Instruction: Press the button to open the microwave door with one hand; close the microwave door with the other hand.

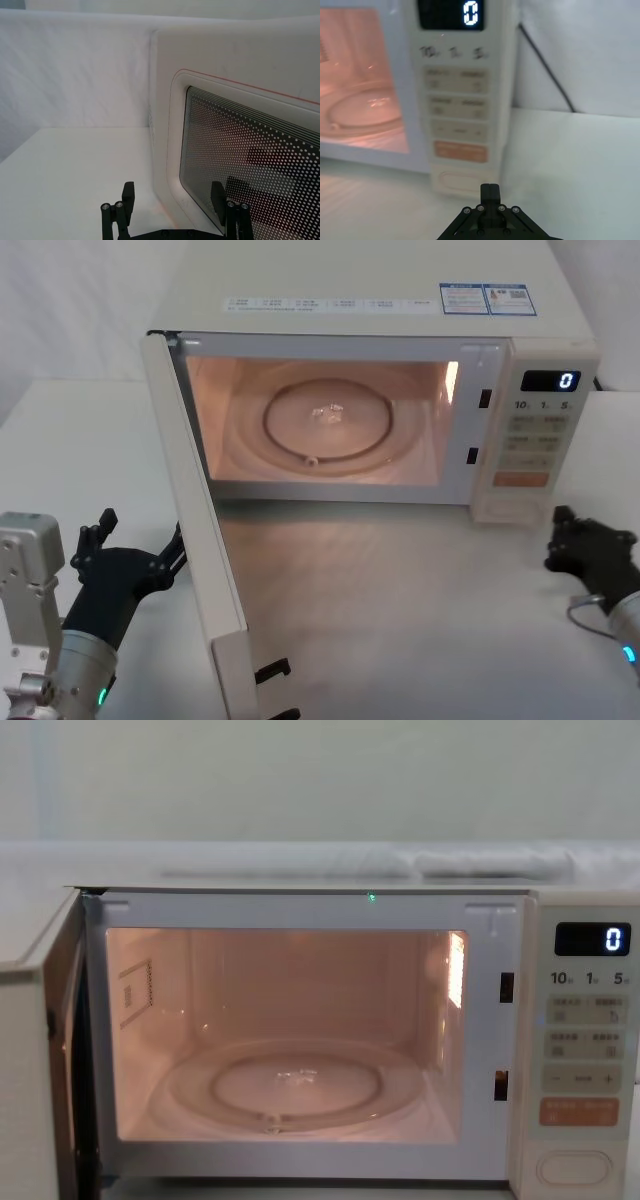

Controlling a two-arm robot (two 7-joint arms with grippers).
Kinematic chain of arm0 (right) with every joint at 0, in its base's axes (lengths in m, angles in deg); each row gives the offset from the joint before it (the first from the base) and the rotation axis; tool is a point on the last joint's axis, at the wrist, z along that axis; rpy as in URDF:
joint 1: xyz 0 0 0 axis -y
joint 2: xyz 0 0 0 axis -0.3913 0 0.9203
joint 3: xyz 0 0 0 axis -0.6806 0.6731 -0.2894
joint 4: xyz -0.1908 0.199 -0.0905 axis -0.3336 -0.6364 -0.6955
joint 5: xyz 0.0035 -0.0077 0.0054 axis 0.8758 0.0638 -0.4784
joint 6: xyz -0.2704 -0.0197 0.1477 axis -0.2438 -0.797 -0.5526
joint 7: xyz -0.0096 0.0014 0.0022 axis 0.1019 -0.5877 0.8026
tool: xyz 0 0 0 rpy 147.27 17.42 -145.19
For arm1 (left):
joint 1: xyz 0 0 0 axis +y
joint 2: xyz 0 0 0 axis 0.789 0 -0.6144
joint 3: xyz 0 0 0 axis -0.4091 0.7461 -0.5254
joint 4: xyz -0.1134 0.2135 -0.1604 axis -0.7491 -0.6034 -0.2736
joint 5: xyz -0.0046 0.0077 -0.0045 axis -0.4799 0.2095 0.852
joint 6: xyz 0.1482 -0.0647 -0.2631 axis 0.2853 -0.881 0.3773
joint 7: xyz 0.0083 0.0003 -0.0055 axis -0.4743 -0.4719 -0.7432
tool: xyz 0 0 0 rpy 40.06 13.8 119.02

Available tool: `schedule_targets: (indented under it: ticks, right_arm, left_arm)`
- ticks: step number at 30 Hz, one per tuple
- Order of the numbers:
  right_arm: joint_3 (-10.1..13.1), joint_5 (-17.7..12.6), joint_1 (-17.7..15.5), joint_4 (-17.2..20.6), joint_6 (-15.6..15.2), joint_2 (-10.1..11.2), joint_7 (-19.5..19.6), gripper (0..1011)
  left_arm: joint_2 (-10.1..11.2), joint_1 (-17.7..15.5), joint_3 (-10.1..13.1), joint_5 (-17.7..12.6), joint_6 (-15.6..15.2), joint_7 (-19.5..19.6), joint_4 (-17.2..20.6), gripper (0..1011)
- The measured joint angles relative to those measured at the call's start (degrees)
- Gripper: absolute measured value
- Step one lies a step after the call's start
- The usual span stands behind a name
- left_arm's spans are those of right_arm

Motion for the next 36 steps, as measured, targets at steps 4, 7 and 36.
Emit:
schedule_targets:
  ticks: [4, 7, 36]
  right_arm:
    - [1.6, -0.5, 0.0, 0.8, 0.3, 0.6, 0.3, 0]
    - [3.0, -1.1, 0.2, 1.1, 0.6, 1.1, 0.4, 0]
    - [6.7, -8.9, 2.6, 0.3, -0.1, 3.5, -5.0, 78]
  left_arm:
    - [0.0, 0.0, 0.0, 0.0, 0.0, 0.0, 0.0, 1001]
    - [0.0, 0.0, 0.0, 0.0, 0.0, 0.0, 0.0, 1001]
    - [0.0, 0.0, 0.0, 0.0, 0.0, 0.0, 0.0, 1001]
